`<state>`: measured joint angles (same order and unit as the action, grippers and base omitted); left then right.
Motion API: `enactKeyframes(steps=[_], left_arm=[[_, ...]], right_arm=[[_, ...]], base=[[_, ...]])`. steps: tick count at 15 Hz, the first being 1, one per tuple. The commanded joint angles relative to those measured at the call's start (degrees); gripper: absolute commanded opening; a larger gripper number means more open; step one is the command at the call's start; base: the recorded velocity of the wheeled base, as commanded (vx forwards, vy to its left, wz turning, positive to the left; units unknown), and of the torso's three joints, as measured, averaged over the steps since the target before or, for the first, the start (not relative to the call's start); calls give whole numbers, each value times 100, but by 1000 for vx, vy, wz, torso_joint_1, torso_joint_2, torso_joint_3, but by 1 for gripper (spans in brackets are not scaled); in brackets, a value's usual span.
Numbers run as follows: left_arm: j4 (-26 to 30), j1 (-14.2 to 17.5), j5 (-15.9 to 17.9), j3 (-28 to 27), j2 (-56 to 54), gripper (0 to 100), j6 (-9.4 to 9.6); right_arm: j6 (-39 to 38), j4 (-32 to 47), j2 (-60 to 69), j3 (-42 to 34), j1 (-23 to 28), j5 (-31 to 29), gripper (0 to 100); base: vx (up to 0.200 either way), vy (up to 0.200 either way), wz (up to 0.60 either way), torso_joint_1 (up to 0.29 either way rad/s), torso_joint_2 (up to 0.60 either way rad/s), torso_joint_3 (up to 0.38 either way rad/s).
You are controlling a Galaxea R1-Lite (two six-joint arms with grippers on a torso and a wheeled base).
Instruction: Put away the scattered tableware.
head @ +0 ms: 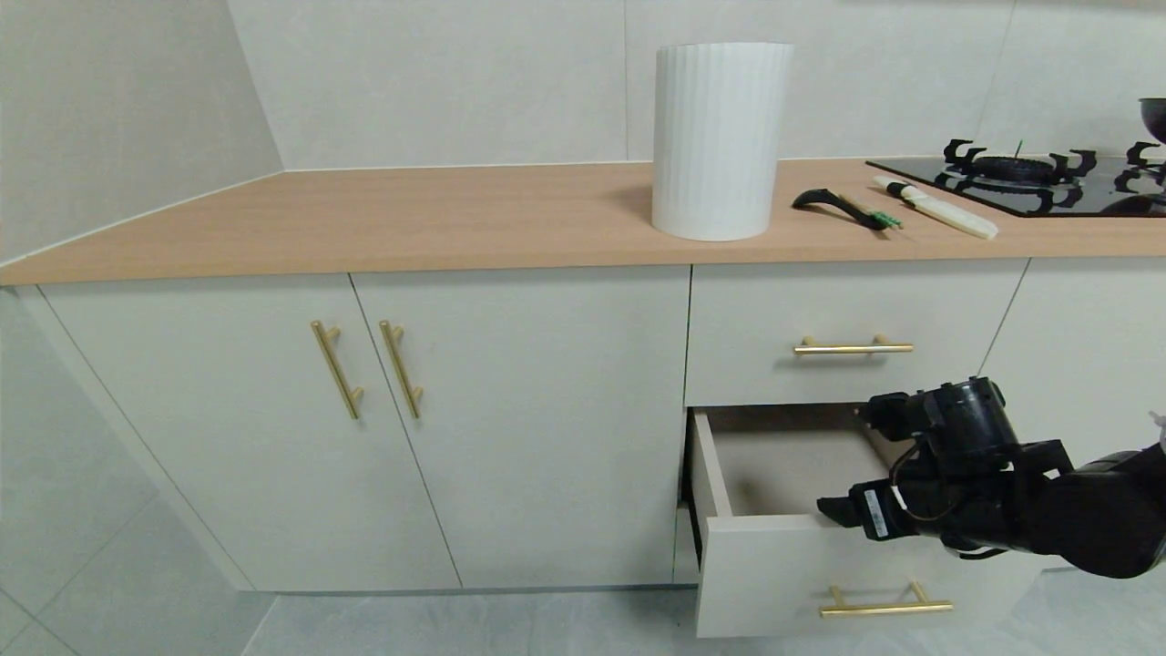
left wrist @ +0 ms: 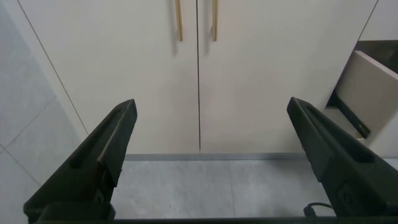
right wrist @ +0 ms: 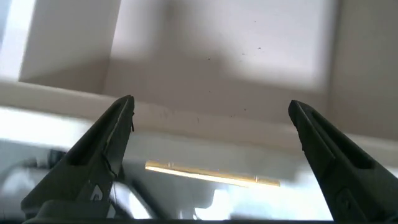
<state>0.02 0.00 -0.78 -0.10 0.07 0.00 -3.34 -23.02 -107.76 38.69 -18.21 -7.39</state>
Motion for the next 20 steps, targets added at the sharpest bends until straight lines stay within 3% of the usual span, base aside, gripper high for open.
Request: enactKeyframes(steps=[1,4,8,20], left_arm=[[6,0,-1,1,1,100,0],[-2,0,-1,1,1,100,0],[-2,0,-1,1,1,100,0],[-2,0,-1,1,1,100,0]], right_arm=[[18,113,107,-2,-104,0,100],[70,403,177,7,-165,0,100],[686,1449,432,-2,-200,0,100],[1081,3295,818,7,-719,-61,100]], base=[[0,0,0,0,0,0],[0,0,0,0,0,0],[0,0,0,0,0,0],[0,0,0,0,0,0]])
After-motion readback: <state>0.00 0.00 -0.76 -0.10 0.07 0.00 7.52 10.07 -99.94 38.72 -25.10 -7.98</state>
